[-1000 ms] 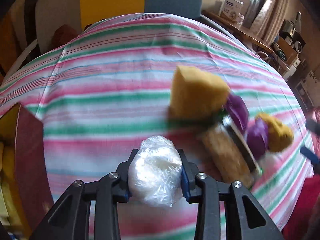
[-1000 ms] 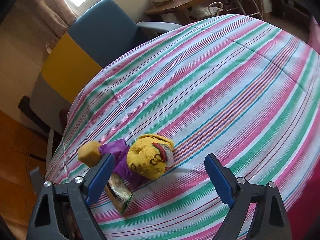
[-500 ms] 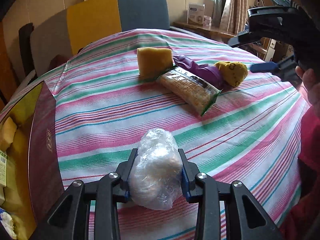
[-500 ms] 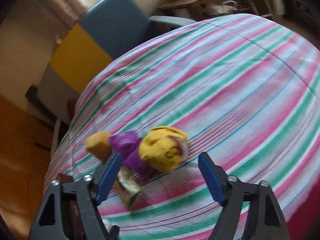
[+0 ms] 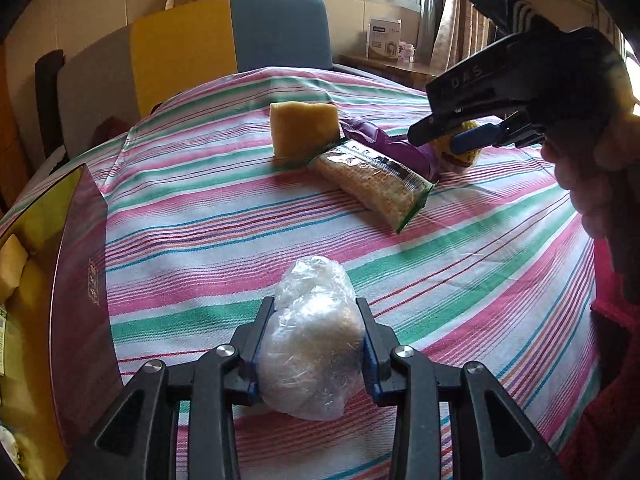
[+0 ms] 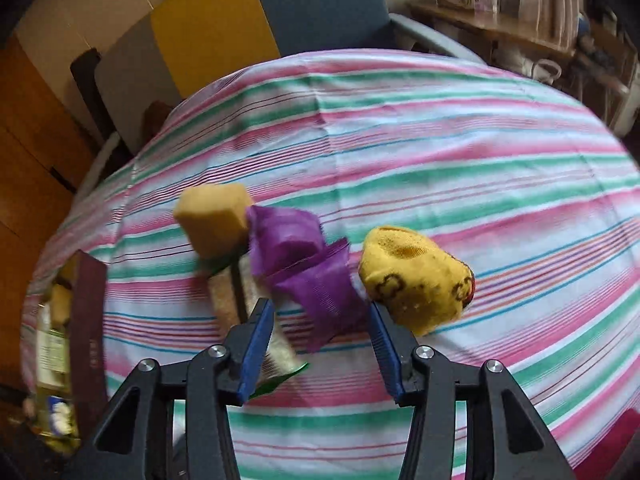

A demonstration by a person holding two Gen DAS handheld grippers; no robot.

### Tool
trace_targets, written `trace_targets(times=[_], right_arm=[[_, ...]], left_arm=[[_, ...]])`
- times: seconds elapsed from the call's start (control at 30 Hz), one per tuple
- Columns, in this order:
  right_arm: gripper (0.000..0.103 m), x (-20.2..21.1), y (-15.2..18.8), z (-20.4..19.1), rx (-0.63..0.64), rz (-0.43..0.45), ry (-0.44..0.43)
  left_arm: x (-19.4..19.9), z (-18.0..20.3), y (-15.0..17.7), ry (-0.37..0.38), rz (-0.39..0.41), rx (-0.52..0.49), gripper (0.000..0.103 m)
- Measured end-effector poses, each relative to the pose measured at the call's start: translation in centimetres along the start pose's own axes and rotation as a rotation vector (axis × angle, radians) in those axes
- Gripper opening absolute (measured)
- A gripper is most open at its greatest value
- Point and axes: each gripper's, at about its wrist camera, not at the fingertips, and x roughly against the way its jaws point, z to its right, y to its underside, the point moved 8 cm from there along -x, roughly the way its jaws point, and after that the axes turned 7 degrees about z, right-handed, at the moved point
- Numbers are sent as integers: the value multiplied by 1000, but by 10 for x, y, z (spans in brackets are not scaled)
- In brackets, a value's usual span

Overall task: Organize objects
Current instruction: 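Lift the white ball with the left gripper while the right gripper grasps the purple packet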

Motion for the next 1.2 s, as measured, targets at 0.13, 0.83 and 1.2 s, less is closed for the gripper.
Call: trace_targets(times=[0.13,0.83,1.2], right_arm=[[50,-5,-2,7,47,-4,64],[31,-38,-2,-8,241,-77,96],[30,-41,5,0,202,-133,99]], left_arm=[[1,-2,1,18,3,19,37],[0,-3,2,36,4,40,38],[1,-3,1,24,8,31,38]])
